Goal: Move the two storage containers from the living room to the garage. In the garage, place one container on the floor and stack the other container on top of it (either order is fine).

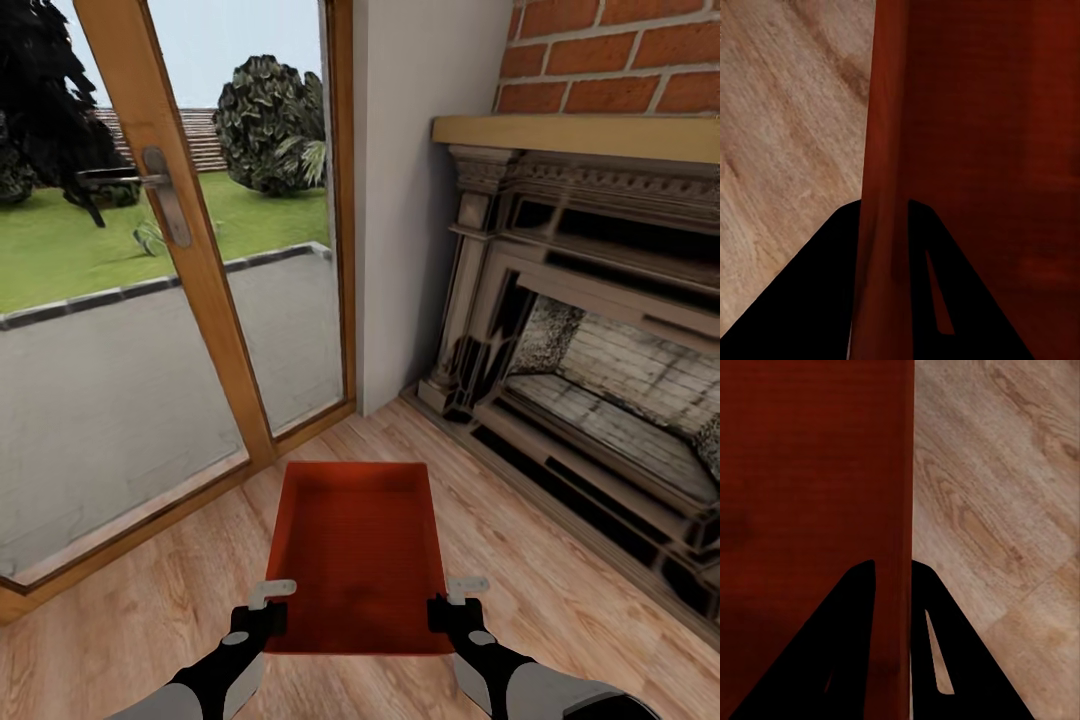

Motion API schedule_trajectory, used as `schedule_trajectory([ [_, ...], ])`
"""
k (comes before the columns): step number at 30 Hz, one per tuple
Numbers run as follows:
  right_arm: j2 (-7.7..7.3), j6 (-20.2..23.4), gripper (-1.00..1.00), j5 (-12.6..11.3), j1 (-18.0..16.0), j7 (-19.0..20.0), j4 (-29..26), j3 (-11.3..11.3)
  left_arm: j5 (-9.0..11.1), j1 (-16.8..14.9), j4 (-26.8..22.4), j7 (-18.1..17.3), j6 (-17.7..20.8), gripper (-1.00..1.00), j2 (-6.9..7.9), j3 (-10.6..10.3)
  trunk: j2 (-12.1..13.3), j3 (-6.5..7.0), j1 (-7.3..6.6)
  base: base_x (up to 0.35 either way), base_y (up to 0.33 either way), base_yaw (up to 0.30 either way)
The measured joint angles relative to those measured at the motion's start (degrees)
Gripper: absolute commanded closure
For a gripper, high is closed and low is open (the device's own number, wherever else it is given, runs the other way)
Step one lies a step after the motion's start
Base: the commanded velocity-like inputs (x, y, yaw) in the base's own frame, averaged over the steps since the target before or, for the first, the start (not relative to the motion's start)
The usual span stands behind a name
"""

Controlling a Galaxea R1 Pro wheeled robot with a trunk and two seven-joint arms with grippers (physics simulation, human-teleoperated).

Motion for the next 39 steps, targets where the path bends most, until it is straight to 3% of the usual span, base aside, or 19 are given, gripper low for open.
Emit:
schedule_trajectory([
  [14,-0.02,-0.3,1.00,-1.2,0.0,0.3,0.1,0.7,0.1,0.0,-0.3,0.2,0.0,1.00,0.02,-0.3,0.0,1.31,0.00,0.000,0.000,0.000],
  [39,-0.03,-0.3,1.00,-1.2,0.0,0.3,0.1,0.8,0.1,0.0,-0.3,0.2,0.0,1.00,0.02,-0.3,0.0,3.64,0.00,0.000,0.000,0.000],
])
